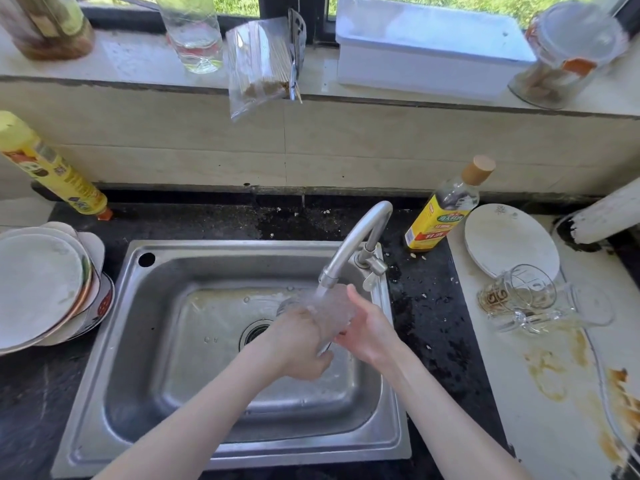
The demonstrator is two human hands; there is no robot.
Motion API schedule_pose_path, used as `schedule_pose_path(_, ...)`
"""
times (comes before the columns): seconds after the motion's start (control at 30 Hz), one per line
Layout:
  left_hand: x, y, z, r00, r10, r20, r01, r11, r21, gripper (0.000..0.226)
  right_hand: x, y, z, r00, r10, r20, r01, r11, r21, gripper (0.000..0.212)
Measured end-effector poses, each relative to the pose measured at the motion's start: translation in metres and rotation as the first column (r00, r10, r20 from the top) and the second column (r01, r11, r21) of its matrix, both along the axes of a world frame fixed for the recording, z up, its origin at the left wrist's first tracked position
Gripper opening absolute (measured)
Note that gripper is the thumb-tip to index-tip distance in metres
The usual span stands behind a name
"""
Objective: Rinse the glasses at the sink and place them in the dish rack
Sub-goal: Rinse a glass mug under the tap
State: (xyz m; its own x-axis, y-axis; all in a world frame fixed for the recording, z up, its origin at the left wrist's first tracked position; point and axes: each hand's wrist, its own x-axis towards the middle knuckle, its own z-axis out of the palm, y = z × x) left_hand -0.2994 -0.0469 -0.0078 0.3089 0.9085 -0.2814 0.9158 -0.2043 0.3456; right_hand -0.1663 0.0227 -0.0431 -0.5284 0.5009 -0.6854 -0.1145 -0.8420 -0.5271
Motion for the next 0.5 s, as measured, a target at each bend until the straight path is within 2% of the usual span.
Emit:
schedule_pose_path(0.03,0.003,0.001,0.002,0.982,0.100,0.162,-0.090,0.994,-0.065,0.055,0.001,-0.001,-0.002,1.000,-0.010,-0.012,0.010,1.000,0.003,0.051)
schedule_pose_path(0.07,0.005,0.001,0.005,0.905,0.237,0.353,-0.180,0.966,-0.185,0.049,0.002,-0.001,-0.003,0.999,-0.013,-0.032,0.013,1.000,0.011,0.052)
schedule_pose_path(0.13,0.002,0.002,0.004,0.622,0.490,0.611,-0.207,0.855,-0.476,0.038,0.004,-0.002,-0.001,0.998,0.010,-0.064,-0.006,0.998,0.066,0.046)
schedule_pose_path(0.17,0.001,0.002,0.005,0.427,0.586,0.689,-0.156,0.798,-0.582,0.043,0.005,-0.003,0.000,0.996,0.030,-0.080,-0.022,0.994,0.103,0.045)
schedule_pose_path(0.23,0.005,0.001,0.009,0.032,0.681,0.731,-0.071,0.732,-0.678,0.045,0.005,-0.003,0.000,0.994,0.060,-0.090,-0.045,0.986,0.161,0.045)
schedule_pose_path(0.27,0.008,0.002,0.013,-0.120,0.691,0.712,-0.076,0.709,-0.701,0.037,0.003,-0.003,0.001,0.994,0.066,-0.086,-0.049,0.981,0.186,0.046)
schedule_pose_path(0.3,0.010,0.003,0.016,-0.216,0.705,0.675,-0.087,0.675,-0.733,0.030,0.002,-0.002,0.002,0.994,0.069,-0.088,-0.051,0.979,0.198,0.050)
schedule_pose_path(0.33,0.013,0.003,0.017,-0.245,0.718,0.651,-0.080,0.654,-0.752,0.029,0.001,0.000,0.000,0.994,0.079,-0.081,-0.061,0.977,0.202,0.055)
schedule_pose_path(0.37,0.013,0.003,0.019,-0.126,0.717,0.686,-0.141,0.671,-0.728,0.030,0.001,0.002,-0.001,0.994,0.084,-0.063,-0.070,0.978,0.194,0.058)
schedule_pose_path(0.4,0.011,0.003,0.021,0.196,0.672,0.714,-0.228,0.739,-0.633,0.032,0.000,0.004,0.000,0.996,0.085,-0.036,-0.078,0.983,0.165,0.058)
schedule_pose_path(0.43,0.009,0.002,0.021,0.580,0.531,0.618,-0.226,0.834,-0.503,0.037,-0.001,0.006,0.001,0.996,0.084,-0.011,-0.082,0.989,0.119,0.053)
schedule_pose_path(0.47,0.007,0.000,0.018,0.848,0.325,0.418,-0.155,0.907,-0.391,0.045,-0.002,0.006,-0.001,0.996,0.085,0.019,-0.087,0.994,0.069,0.045)
schedule_pose_path(0.5,0.002,-0.003,0.014,0.967,0.144,0.208,-0.078,0.952,-0.296,0.048,-0.003,0.006,-0.002,0.995,0.086,0.048,-0.087,0.996,0.025,0.039)
